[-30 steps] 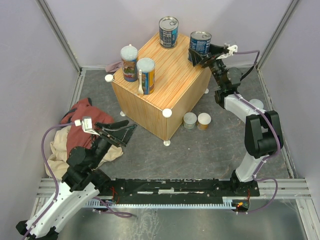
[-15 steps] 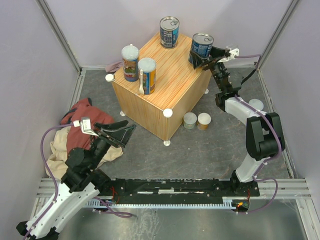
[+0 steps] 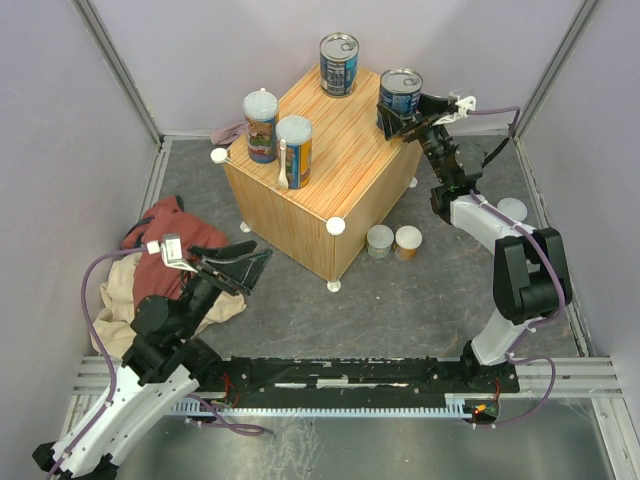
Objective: Place and organize the canned foods onto the counter
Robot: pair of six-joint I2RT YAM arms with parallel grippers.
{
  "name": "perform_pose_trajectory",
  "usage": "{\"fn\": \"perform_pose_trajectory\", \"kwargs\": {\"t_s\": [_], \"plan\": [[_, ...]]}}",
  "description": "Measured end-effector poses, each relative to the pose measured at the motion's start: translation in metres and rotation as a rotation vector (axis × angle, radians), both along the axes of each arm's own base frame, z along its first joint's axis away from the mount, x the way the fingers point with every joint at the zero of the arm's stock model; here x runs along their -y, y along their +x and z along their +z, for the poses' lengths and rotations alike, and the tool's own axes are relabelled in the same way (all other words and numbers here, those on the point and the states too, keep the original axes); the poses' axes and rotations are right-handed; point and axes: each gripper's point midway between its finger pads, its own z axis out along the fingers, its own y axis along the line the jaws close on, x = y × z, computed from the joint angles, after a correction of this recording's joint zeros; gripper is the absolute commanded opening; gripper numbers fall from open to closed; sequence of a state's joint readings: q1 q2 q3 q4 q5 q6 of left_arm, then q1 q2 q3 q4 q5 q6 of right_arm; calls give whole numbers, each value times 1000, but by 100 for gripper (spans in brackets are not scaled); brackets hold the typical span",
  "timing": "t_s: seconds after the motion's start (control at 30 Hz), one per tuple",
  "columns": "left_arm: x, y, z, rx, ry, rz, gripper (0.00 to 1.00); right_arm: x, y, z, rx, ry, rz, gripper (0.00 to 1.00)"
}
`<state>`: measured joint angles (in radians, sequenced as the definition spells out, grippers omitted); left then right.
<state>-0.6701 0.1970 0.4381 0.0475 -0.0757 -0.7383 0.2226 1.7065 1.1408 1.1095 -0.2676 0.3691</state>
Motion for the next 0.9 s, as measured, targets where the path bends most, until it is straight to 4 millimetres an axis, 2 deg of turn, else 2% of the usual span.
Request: {"fn": "perform_pose_trajectory", "kwargs": {"t_s": [0.6,0.9], "plan": [[-2,-4,2,4,0,-8,99,-4,-6,-2,-66,-64,-59,99],[-5,-14,7,23,-10,-23,99,-7,-13,-2,-98,-106,-75,99]]}}
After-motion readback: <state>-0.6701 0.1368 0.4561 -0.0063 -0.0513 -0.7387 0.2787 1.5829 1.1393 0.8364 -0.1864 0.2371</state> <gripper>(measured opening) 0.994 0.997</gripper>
